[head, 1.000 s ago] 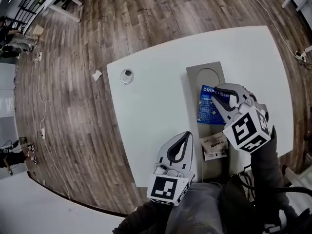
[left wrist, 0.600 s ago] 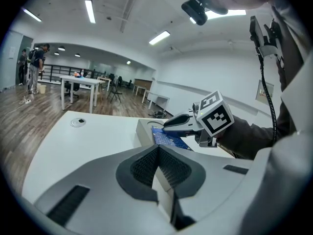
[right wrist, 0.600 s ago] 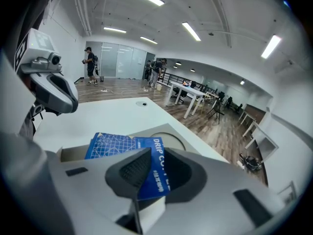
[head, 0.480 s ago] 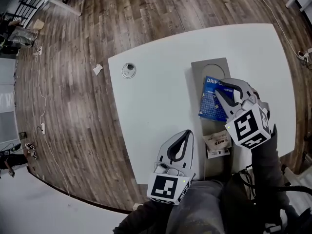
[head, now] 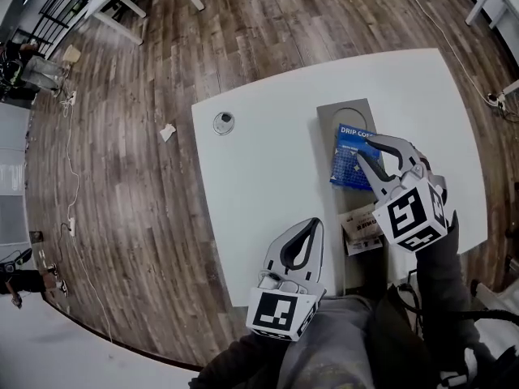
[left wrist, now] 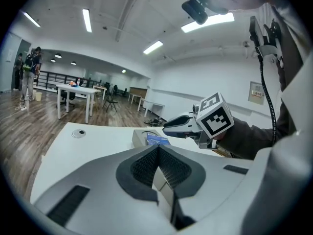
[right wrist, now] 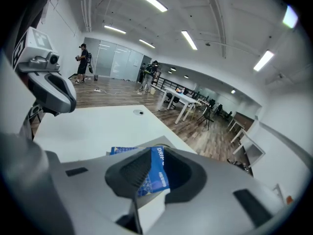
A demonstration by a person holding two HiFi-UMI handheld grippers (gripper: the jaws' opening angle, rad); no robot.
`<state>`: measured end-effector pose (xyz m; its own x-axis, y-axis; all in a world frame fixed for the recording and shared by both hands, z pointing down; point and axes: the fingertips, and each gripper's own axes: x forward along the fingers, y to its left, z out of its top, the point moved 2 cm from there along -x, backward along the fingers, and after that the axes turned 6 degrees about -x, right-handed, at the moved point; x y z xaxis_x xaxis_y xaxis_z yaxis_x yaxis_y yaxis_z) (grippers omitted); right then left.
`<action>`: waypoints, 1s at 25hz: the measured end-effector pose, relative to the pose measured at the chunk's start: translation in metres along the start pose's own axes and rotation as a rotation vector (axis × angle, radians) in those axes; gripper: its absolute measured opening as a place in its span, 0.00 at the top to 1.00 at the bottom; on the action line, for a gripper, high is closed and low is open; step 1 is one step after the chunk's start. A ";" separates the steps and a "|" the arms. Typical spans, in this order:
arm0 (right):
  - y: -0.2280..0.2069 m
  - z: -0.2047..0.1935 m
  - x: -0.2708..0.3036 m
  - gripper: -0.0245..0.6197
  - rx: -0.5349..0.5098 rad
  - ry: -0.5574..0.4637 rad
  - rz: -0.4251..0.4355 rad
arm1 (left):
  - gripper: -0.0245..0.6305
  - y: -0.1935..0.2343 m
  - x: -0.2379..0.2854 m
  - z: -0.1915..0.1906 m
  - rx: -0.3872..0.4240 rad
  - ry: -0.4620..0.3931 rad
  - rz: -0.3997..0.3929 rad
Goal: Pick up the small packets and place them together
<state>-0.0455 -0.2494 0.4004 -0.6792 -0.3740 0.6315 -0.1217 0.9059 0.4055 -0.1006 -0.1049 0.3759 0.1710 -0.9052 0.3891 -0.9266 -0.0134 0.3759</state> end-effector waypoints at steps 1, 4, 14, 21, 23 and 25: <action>0.000 0.002 -0.006 0.86 -0.001 -0.002 -0.017 | 0.96 -0.002 -0.002 0.003 0.011 -0.014 -0.013; 0.008 0.006 -0.030 0.86 0.004 0.003 -0.063 | 0.96 -0.014 -0.016 0.007 0.042 -0.047 -0.059; 0.108 -0.012 -0.098 0.86 0.090 0.088 -0.115 | 0.96 -0.046 -0.080 0.001 0.136 -0.086 -0.210; 0.176 -0.037 -0.110 0.86 0.175 0.141 -0.077 | 0.96 -0.070 -0.098 -0.016 0.183 -0.055 -0.306; 0.180 -0.040 -0.109 0.86 0.184 0.146 -0.075 | 0.96 -0.072 -0.098 -0.017 0.189 -0.049 -0.315; 0.177 -0.040 -0.108 0.86 0.186 0.146 -0.077 | 0.96 -0.071 -0.097 -0.016 0.189 -0.046 -0.314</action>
<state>0.0356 -0.0568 0.4301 -0.5524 -0.4562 0.6976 -0.3096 0.8893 0.3365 -0.0455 -0.0096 0.3248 0.4455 -0.8627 0.2393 -0.8776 -0.3680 0.3074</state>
